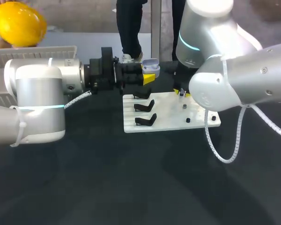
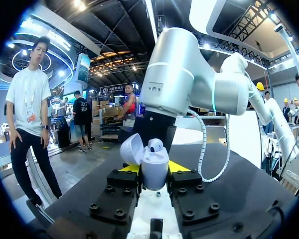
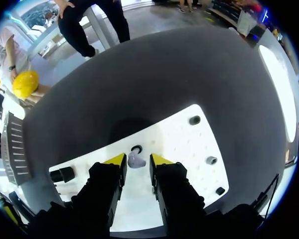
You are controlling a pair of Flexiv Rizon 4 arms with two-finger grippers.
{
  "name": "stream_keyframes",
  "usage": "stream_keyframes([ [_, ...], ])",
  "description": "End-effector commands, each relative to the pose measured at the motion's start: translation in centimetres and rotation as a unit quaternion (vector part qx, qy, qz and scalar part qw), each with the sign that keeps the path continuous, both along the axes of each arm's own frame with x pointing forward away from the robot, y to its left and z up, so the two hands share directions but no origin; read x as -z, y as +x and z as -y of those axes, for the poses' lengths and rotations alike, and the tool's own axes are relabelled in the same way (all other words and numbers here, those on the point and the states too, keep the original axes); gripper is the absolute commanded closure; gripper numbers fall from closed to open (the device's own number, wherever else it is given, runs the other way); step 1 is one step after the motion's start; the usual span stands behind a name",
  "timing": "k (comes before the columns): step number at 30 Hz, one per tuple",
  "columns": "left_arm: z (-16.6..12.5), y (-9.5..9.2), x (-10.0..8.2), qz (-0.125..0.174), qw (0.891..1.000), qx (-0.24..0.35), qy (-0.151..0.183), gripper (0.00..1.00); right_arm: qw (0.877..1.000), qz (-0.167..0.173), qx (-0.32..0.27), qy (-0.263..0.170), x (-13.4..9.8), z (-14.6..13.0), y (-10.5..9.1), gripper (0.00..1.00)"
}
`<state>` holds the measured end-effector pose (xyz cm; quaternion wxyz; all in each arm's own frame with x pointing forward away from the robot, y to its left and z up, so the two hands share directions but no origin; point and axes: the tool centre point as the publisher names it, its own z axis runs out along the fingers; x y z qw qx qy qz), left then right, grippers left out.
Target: Pick up each earbud case from the left stands, insert the matching earbuds, close the lid, and place the case in the box.
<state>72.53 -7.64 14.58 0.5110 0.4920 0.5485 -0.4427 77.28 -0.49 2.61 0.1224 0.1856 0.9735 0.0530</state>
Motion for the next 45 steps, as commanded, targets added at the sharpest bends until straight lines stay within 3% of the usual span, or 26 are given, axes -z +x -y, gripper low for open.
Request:
stream_keyframes([
  [1, 0.0, -0.1, 0.1, 0.002, 1.000, -0.003, -0.002, 1.00, 1.000, -0.003, -0.002, -0.002, 0.1, -0.1, 0.4, 0.87],
  [3, 0.0, -0.1, 0.1, 0.002, 1.000, -0.003, -0.002, 1.00, 1.000, -0.004, -0.002, -0.001, 0.1, -0.1, 0.4, 1.00],
  [13, 0.0, -0.1, 0.1, 0.002, 1.000, -0.003, -0.002, 1.00, 1.000, -0.003, -0.003, -0.007, -1.2, -0.2, -0.4, 1.00],
  [22, 0.0, -0.1, 0.1, 0.002, 1.000, -0.003, -0.002, 1.00, 1.000, 0.009, -0.003, 0.014, -4.9, 0.5, -2.3, 1.00],
  [32, 0.0, -0.1, 0.1, 0.002, 1.000, -0.003, -0.002, 1.00, 0.999, -0.013, -0.021, 0.022, -9.1, 1.0, -5.4, 1.00],
  [41, 0.0, -0.1, 0.1, 0.002, 1.000, -0.003, -0.002, 1.00, 0.994, -0.043, -0.101, 0.004, -13.3, -0.2, -8.9, 1.00],
  [45, 0.0, -0.1, 0.1, 0.002, 1.000, -0.003, -0.002, 1.00, 0.985, -0.061, -0.162, -0.017, -15.2, -1.5, -10.5, 1.00],
])
